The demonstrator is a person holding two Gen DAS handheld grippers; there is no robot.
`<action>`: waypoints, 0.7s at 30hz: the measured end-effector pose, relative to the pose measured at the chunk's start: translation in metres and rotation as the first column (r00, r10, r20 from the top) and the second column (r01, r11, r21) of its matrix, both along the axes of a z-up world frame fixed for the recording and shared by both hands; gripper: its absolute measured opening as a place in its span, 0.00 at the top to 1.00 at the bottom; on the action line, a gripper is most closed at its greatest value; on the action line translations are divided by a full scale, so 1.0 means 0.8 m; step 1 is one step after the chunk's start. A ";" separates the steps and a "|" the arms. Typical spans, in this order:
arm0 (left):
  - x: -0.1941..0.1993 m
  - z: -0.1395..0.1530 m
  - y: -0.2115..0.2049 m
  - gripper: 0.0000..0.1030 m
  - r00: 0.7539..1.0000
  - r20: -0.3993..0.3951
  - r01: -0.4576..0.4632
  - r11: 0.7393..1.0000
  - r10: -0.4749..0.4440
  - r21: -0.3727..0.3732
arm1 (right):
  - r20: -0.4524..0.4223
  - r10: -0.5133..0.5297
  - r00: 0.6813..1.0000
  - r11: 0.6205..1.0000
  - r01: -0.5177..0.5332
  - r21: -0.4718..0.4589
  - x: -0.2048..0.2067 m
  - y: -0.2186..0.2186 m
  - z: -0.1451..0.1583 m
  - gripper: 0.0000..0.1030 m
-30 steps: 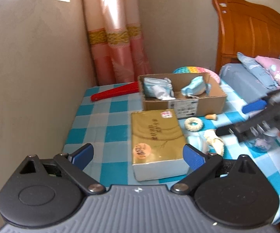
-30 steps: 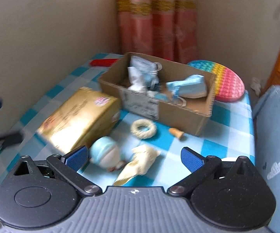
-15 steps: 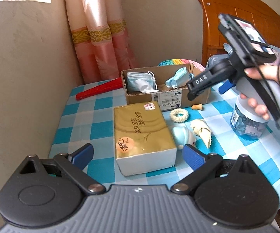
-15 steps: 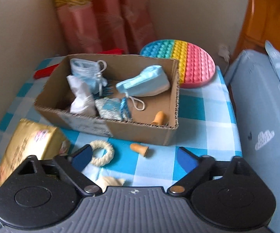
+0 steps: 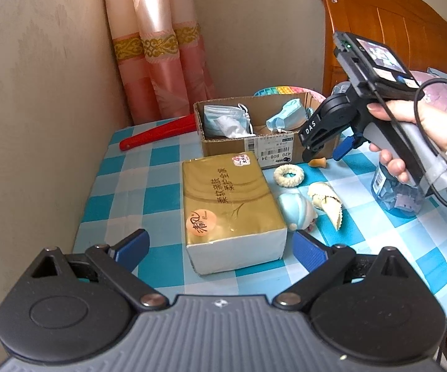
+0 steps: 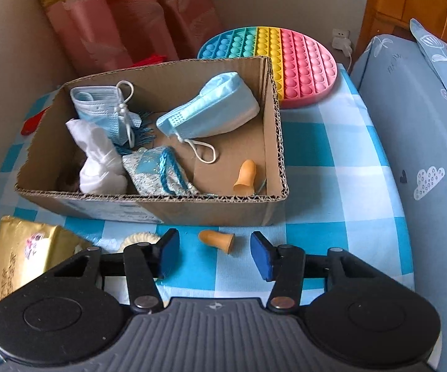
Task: Organize soft objects
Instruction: 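Grasp the second orange earplug with the right tool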
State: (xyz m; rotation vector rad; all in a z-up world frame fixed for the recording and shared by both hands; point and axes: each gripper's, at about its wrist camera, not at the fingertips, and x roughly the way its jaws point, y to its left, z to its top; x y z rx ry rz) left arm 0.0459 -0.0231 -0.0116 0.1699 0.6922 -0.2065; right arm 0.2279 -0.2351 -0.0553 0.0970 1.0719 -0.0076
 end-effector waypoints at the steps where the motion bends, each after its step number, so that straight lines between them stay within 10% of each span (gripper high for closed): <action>1: 0.001 -0.001 0.000 0.05 1.000 -0.002 0.001 1.000 -0.001 -0.001 | -0.002 -0.003 1.000 1.000 0.003 -0.002 0.002 0.000 -0.001 0.46; 21: 0.009 -0.009 -0.001 0.05 0.999 -0.038 0.032 0.999 -0.032 -0.010 | 0.005 0.019 1.000 0.997 -0.019 -0.075 0.005 0.014 -0.015 0.70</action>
